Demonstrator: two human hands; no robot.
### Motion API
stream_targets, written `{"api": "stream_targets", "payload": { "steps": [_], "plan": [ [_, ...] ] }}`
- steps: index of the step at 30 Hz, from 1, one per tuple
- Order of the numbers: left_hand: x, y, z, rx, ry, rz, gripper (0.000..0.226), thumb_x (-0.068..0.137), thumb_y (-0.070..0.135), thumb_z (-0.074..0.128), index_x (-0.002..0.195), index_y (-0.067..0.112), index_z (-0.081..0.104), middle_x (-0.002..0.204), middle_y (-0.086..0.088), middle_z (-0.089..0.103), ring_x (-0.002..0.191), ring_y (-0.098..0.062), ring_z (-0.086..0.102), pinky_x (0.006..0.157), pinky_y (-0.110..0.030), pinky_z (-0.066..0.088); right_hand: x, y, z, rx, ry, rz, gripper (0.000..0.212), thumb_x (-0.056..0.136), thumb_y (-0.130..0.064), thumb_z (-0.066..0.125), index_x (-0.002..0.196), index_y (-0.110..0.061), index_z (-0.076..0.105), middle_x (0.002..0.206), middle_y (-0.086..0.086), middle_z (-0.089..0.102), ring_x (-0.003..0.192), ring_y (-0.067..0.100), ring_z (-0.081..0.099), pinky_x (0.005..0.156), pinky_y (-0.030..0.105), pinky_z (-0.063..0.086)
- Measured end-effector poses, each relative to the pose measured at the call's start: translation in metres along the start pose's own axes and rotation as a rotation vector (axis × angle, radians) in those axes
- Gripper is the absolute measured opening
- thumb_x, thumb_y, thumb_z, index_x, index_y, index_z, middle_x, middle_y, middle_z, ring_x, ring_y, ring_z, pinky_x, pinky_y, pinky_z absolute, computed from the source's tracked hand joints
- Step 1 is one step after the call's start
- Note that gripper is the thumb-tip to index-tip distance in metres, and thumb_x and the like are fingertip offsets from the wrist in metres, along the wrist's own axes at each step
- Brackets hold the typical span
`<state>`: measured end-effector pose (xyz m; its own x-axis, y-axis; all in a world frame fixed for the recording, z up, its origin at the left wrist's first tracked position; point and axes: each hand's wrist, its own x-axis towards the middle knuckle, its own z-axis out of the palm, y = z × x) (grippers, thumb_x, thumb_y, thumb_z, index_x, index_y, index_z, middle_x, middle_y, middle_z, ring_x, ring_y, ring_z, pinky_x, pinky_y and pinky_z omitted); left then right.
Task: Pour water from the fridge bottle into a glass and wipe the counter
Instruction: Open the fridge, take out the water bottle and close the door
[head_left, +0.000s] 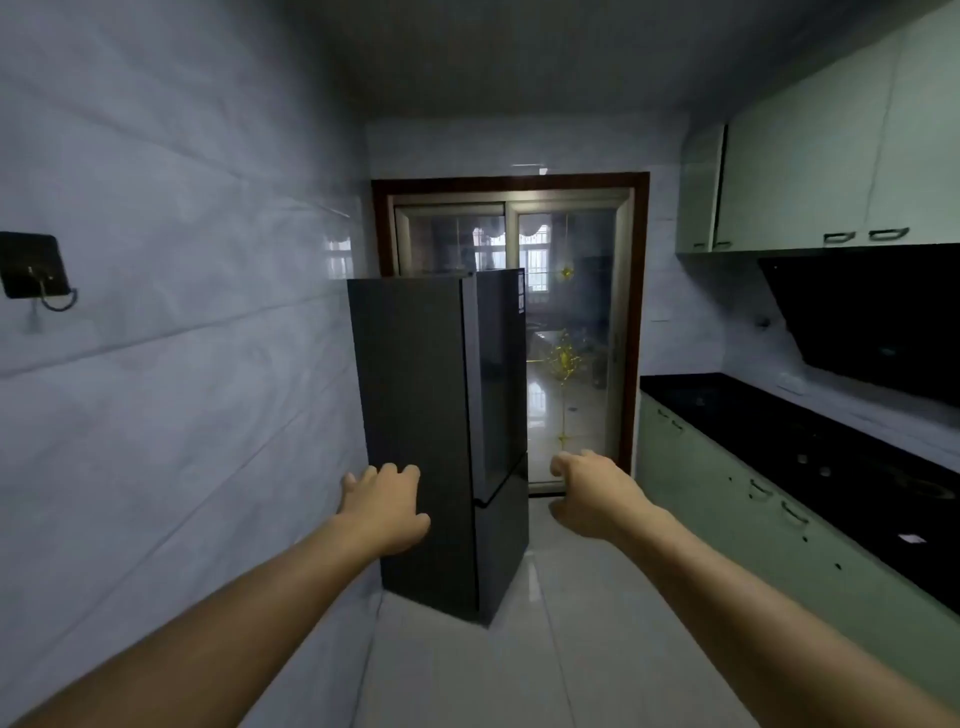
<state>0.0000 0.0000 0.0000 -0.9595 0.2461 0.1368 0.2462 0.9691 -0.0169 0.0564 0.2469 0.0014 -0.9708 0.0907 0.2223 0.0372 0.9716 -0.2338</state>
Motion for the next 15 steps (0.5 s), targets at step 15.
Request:
{"api": "stream_targets", "payload": {
  "steps": [15],
  "plan": [
    [0.160,-0.064,0.031,-0.032,-0.010,0.074,0.051,0.089,0.045,0.059,0.132,0.023,0.046,0.127,-0.006,0.055,0.121,-0.028,0.051,0.104,-0.049,0.040,0.155,-0.029,0.045,-0.034,0.030,0.071,0.040,0.084,-0.016,0.069,0.121,-0.022,0.056,0.118,0.005,0.056,0.102,0.023,0.057,0.090,0.039,0.055]
  ]
}}
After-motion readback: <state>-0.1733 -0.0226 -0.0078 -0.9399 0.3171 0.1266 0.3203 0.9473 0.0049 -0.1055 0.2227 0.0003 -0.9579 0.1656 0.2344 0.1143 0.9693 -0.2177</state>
